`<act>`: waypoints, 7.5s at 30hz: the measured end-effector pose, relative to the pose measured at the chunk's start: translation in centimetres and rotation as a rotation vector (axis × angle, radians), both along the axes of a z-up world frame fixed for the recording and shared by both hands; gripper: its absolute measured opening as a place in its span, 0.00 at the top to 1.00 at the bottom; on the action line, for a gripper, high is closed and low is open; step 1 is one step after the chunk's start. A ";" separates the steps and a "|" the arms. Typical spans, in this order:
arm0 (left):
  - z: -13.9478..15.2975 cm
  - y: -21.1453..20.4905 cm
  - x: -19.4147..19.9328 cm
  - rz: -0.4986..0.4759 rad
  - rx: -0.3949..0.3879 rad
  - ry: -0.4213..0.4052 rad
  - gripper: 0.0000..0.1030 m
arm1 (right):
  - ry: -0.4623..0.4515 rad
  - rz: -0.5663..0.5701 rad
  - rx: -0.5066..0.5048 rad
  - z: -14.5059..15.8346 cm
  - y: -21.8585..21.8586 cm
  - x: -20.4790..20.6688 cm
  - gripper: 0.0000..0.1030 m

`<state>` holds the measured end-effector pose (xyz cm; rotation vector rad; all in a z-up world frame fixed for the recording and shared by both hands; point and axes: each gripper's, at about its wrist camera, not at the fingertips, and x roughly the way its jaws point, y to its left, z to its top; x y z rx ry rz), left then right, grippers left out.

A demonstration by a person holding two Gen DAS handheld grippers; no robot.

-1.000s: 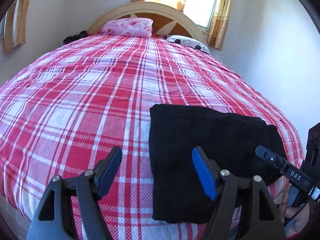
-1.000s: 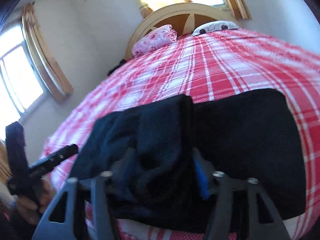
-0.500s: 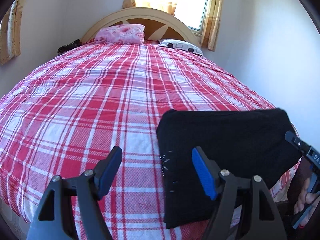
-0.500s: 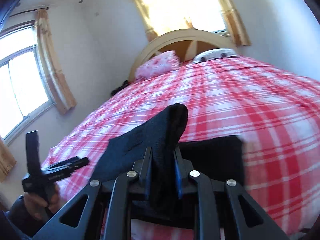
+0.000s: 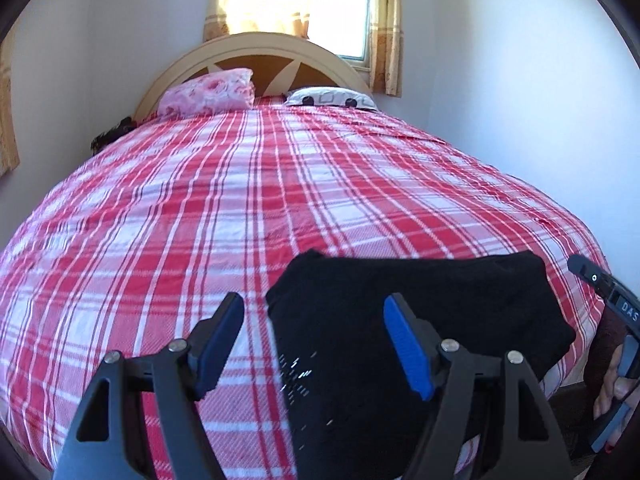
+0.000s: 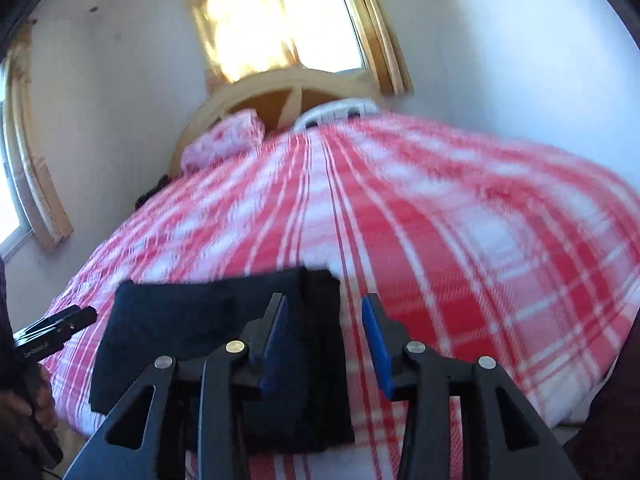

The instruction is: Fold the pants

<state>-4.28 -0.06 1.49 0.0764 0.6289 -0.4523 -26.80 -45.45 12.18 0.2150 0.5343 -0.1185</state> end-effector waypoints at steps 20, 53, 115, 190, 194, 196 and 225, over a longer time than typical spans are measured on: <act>-5.1 -4.8 3.9 0.106 0.122 0.220 0.00 | 0.041 0.141 -0.033 -1.9 3.8 5.7 0.60; -5.9 -1.1 3.2 0.053 -0.020 0.323 0.00 | 0.083 0.012 0.379 -6.5 -3.6 -1.0 0.26; -1.8 -2.0 0.0 0.023 0.031 0.171 0.82 | 0.174 0.134 0.015 -2.1 7.3 1.3 0.67; -5.9 25.7 11.0 0.733 0.153 0.202 0.00 | 0.315 0.573 -0.058 -9.1 33.8 27.7 0.46; -5.8 28.2 10.1 0.749 0.033 0.268 0.00 | 0.349 0.580 0.100 -9.6 31.4 28.6 0.36; -5.3 28.0 9.4 0.751 0.015 0.269 0.00 | 0.328 0.563 0.166 -9.2 30.1 28.1 0.36; -8.7 25.5 12.4 0.739 -0.049 0.268 0.00 | 0.228 0.621 -0.209 -8.4 35.1 24.6 0.80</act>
